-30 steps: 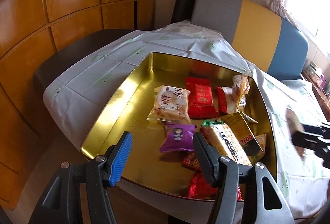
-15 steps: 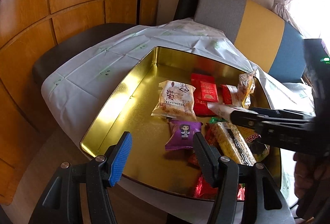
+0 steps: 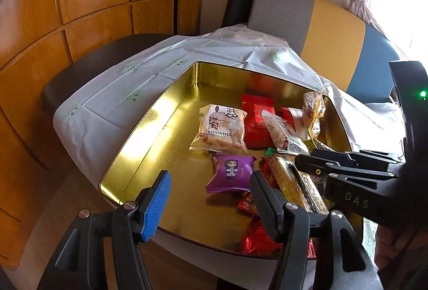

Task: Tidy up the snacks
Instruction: 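Carry the white bar over the gold tray with the right tool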

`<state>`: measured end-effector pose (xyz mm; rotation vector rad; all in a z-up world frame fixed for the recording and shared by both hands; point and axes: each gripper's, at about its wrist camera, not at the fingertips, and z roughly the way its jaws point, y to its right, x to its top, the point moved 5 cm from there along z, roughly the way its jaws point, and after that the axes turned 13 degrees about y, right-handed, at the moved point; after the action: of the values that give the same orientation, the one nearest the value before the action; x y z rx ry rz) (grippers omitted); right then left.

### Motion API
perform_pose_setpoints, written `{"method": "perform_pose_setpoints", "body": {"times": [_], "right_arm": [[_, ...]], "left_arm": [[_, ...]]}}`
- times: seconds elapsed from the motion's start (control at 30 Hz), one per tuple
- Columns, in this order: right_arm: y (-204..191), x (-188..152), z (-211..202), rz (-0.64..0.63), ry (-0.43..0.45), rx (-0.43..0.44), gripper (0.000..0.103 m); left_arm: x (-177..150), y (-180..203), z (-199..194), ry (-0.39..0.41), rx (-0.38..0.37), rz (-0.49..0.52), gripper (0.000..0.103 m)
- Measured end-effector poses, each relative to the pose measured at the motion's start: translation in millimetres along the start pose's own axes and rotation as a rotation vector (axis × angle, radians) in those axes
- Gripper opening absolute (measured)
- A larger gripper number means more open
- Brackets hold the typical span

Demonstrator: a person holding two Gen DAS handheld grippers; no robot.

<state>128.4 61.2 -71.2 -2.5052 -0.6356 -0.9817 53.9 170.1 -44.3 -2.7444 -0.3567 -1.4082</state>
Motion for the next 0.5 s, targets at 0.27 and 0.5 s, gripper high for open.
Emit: {"method": "perform_pose_setpoints", "body": {"times": [0.27,0.5], "right_arm": [[-2,-11,-10,0.014,0.006,0.005,0.028],[-1,-21,-24,0.022,0.023,-0.015,0.028]], "left_arm": [[1,4,-4,0.012,0.005,0.015,0.062],[1,11,-10,0.025,-0.003,0.031,0.062]]}}
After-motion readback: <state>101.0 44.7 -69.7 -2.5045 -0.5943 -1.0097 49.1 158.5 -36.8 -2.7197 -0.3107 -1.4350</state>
